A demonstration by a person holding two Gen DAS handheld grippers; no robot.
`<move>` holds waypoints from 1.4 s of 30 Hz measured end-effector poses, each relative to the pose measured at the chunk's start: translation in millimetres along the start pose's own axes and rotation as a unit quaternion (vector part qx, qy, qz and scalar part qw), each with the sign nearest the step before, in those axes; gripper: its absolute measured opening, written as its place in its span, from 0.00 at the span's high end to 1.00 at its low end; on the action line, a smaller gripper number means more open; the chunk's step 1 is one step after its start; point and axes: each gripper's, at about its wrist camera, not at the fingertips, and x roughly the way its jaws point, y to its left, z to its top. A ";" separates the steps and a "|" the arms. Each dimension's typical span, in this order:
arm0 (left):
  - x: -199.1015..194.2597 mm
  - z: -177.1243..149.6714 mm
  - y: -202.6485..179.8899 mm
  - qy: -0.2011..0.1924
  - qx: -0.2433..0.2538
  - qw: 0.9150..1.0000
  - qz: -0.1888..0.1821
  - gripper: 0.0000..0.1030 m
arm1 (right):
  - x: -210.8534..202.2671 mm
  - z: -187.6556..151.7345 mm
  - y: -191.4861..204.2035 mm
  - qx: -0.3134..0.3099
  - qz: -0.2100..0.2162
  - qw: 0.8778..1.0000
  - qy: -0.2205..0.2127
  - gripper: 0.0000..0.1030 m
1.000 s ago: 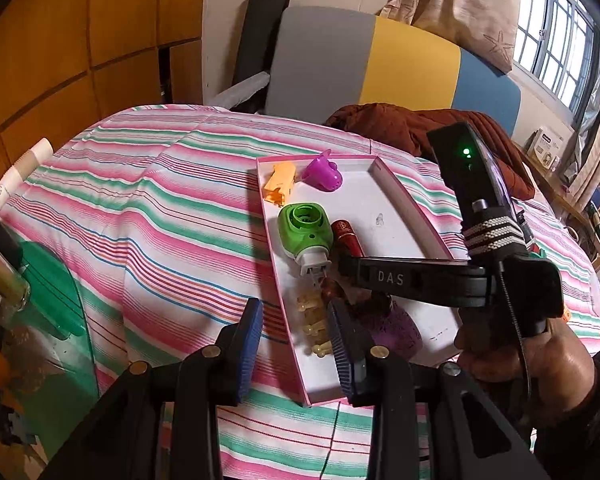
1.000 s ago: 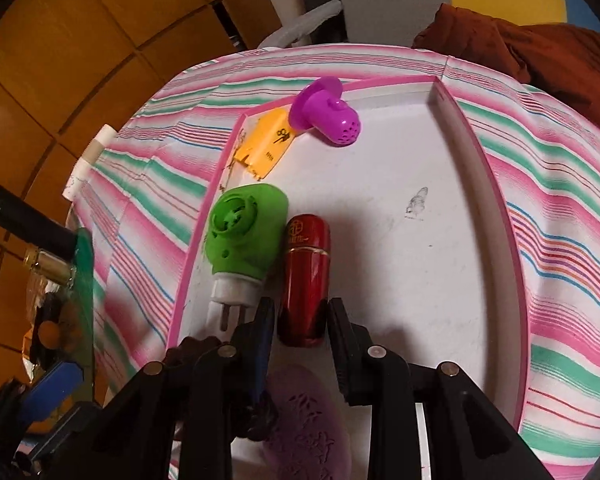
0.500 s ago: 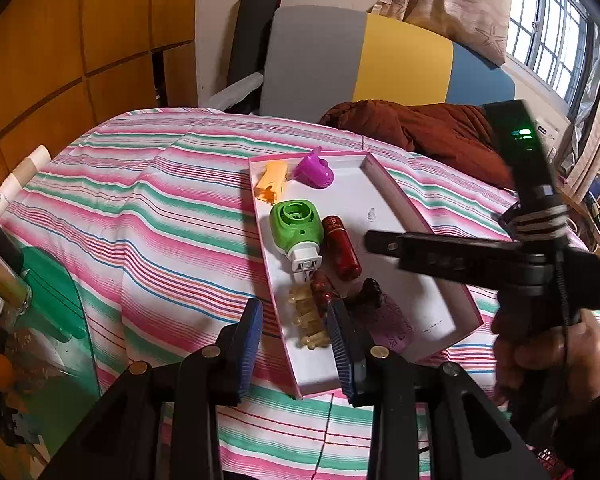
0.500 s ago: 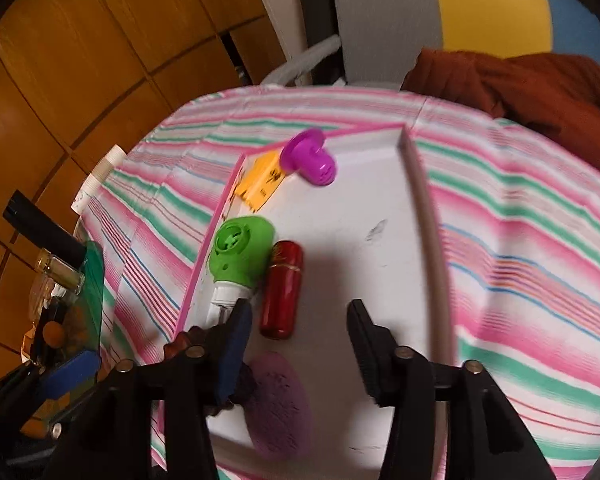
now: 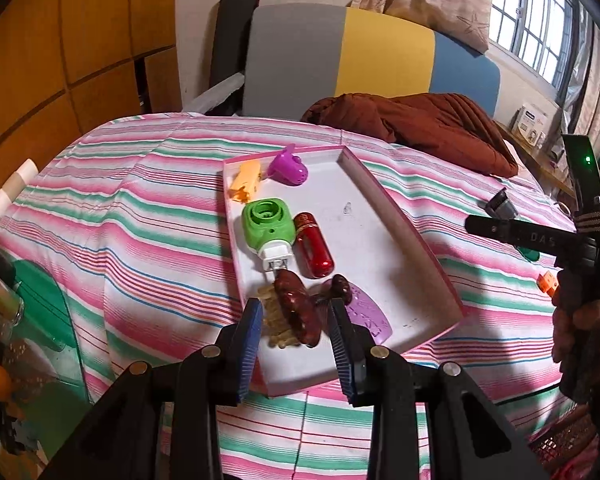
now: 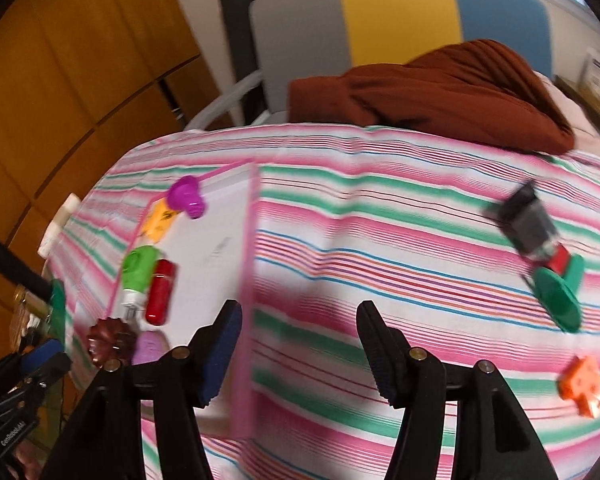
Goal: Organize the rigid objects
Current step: 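Move both tools back toward the remaining toy cluster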
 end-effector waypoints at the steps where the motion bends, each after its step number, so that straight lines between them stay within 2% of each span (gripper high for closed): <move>1: -0.1 -0.5 -1.6 0.000 0.002 1.000 -0.001 0.68 | -1.2 -0.8 -3.6 0.003 -0.003 1.000 -0.001 0.41; 6: -1.8 -2.5 -12.3 -0.003 0.016 1.000 -0.005 0.68 | -10.1 -8.8 -28.0 0.007 -0.026 1.000 -0.003 0.40; 8: -1.9 -3.2 -17.2 -0.003 0.023 1.000 -0.004 0.68 | -14.8 -10.9 -40.0 0.006 -0.035 0.999 0.000 0.30; 10: -1.4 -2.7 -19.8 0.000 0.027 1.000 -0.010 0.68 | -20.9 -12.0 -54.2 0.010 -0.046 0.999 0.002 0.29; 12: -1.7 -2.6 -23.3 0.002 0.029 0.999 -0.022 0.68 | -30.0 -11.9 -73.2 0.017 -0.063 0.998 -0.001 0.28; 14: -2.6 -2.0 -26.9 -0.002 0.033 0.999 -0.023 0.68 | -40.9 -10.5 -96.3 0.029 -0.083 0.996 -0.008 0.21; 17: -3.9 1.9 -30.8 0.000 0.028 0.999 -0.038 0.68 | -58.2 -8.0 -140.2 0.068 -0.120 0.990 -0.025 0.21; 21: -5.1 7.8 -42.0 0.000 0.042 0.998 -0.046 0.68 | -79.9 -17.3 -204.4 0.164 -0.176 0.969 -0.058 0.21; 23: -5.3 11.5 -52.2 -0.001 0.051 0.997 -0.050 0.68 | -90.3 -30.4 -234.3 0.231 -0.184 0.952 -0.082 0.21; 25: -4.2 15.7 -64.4 0.001 0.063 0.996 -0.059 0.68 | -99.6 -39.9 -259.4 0.313 -0.179 0.928 -0.094 0.21; 26: -4.4 17.6 -72.0 -0.002 0.070 0.995 -0.066 0.68 | -104.6 -43.8 -265.4 0.332 -0.175 0.921 -0.104 0.20; 28: -2.2 20.7 -87.5 0.000 0.081 0.994 -0.078 0.68 | -108.2 -46.8 -272.9 0.347 -0.177 0.915 -0.107 0.19; 30: 1.5 22.2 -104.1 0.009 0.091 0.992 -0.091 0.68 | -106.3 -47.4 -275.3 0.357 -0.164 0.914 -0.102 0.19; 34: 5.9 23.1 -136.7 0.012 0.123 0.986 -0.110 0.68 | -99.8 -42.4 -269.7 0.336 -0.158 0.924 -0.088 0.19; 37: 13.3 23.7 -162.9 0.022 0.149 0.981 -0.125 0.64 | -94.7 -40.2 -262.4 0.319 -0.162 0.930 -0.084 0.18; 42: 29.1 26.7 -197.9 0.038 0.171 0.973 -0.151 0.64 | -96.0 -41.4 -262.3 0.321 -0.155 0.930 -0.093 0.17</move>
